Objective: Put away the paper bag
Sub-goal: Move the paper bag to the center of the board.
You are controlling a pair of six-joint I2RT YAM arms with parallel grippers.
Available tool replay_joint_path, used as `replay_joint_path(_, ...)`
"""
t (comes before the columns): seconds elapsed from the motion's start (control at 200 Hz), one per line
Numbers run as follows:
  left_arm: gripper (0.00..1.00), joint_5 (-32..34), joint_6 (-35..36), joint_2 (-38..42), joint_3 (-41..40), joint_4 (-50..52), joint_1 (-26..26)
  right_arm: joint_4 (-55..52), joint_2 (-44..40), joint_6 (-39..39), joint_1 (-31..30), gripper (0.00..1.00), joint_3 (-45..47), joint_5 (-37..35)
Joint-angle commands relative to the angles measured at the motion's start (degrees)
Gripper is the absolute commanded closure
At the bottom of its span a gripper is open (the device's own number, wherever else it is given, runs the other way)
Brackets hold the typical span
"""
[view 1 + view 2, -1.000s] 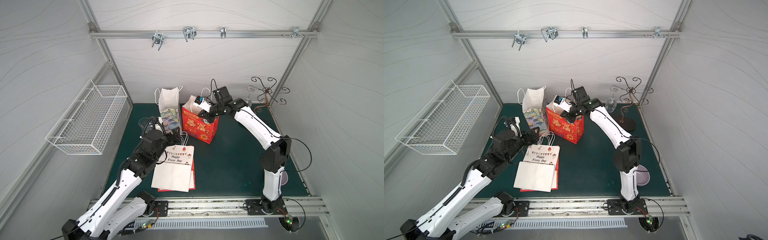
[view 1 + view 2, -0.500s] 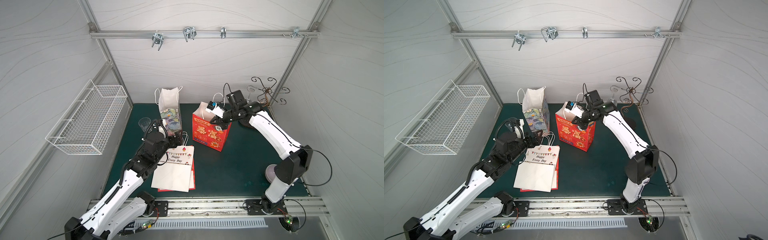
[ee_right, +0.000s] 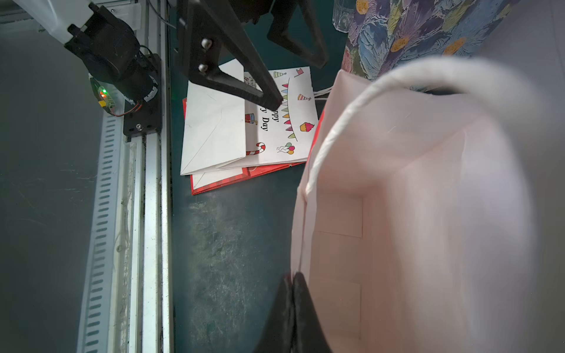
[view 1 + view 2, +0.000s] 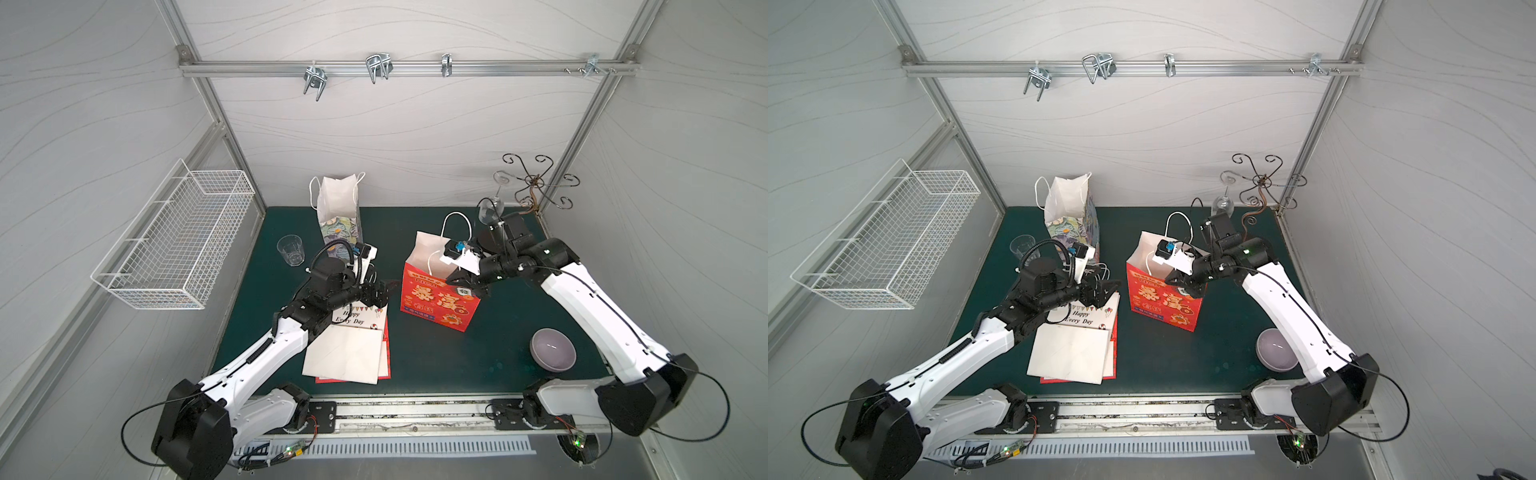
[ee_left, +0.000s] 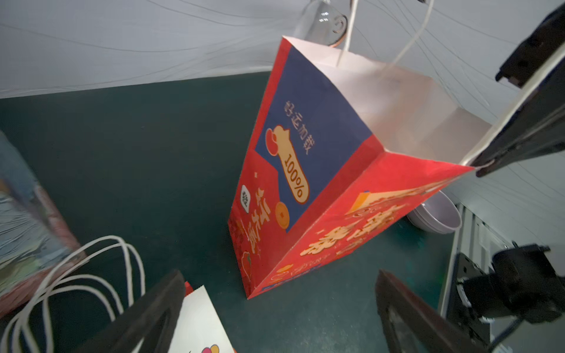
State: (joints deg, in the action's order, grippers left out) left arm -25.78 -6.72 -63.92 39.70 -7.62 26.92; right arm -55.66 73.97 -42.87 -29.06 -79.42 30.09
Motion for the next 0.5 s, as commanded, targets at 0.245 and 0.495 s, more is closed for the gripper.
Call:
replay_joint_path(0.245,0.01,-10.71,7.51,-7.98,3.08,-11.40,-0.24,3.69,-15.46,19.31,0.23,0.23,3.45,-11.51)
replay_joint_path(0.495,0.01,-9.63,6.76,-12.12,4.48,-15.22,-0.26,4.98,-28.46,43.64,0.66,0.13,16.02,-24.17)
